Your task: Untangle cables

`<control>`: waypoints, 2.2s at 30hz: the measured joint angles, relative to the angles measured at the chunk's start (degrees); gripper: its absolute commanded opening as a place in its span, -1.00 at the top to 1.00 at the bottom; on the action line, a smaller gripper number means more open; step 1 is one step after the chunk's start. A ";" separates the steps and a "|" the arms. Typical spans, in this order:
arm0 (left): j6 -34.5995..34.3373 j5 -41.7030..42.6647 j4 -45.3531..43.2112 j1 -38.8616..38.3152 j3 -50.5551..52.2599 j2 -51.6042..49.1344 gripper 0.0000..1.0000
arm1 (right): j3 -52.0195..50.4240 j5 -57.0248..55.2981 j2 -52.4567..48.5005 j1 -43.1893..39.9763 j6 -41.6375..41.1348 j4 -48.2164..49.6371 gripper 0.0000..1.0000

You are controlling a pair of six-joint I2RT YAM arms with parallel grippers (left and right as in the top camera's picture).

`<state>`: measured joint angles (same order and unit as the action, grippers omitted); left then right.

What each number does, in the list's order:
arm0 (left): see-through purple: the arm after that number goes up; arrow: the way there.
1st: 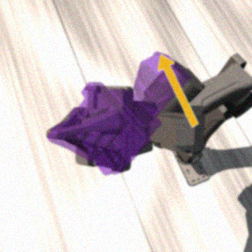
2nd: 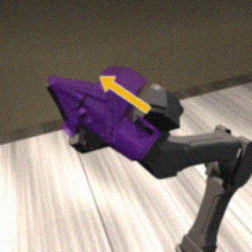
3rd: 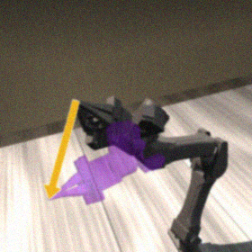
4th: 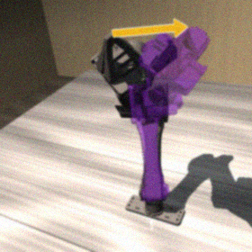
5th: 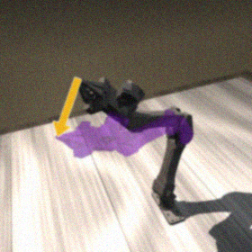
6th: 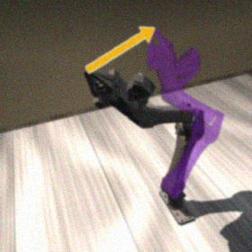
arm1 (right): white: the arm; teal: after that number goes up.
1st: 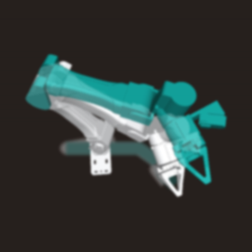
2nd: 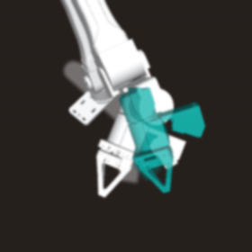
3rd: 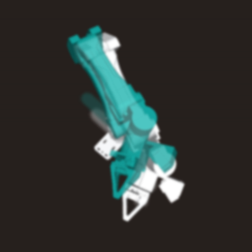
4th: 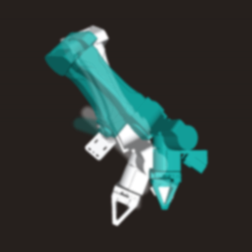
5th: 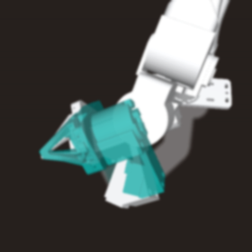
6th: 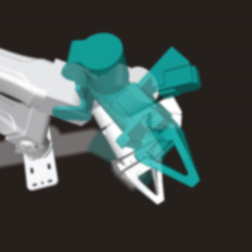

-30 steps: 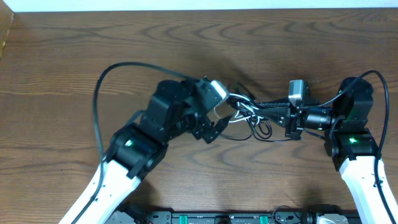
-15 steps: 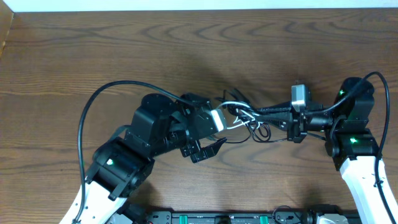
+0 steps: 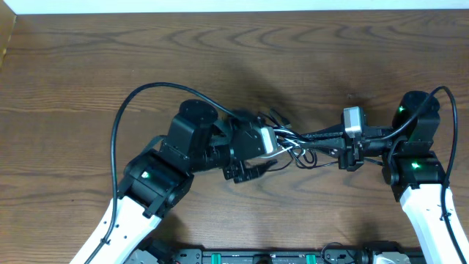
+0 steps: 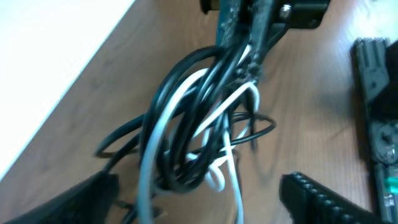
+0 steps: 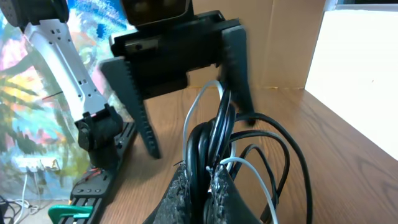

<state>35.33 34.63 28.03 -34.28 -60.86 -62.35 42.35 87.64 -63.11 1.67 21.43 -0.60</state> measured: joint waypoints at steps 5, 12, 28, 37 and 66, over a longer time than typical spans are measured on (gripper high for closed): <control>0.50 3.89 -0.04 0.02 0.00 -0.26 -0.21 | 0.00 0.04 0.00 0.00 0.20 0.02 0.98; 0.52 7.63 -1.11 0.02 0.00 -2.69 -0.21 | 0.00 0.04 0.00 0.00 0.20 0.00 0.98; 0.50 8.68 -3.08 0.44 0.00 -4.11 0.85 | 0.00 0.48 0.00 0.00 0.59 0.26 0.98; -12.22 -3.32 -7.69 -0.66 0.00 -4.11 0.85 | 0.00 -2.97 0.00 0.13 0.59 0.44 0.98; -38.25 -34.84 -3.61 0.55 0.00 -4.33 0.85 | 0.00 -7.76 -0.11 -1.49 -11.34 6.54 0.46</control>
<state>-2.92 -0.21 24.43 -33.74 -60.86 -66.67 42.35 79.88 -63.22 0.19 10.09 5.93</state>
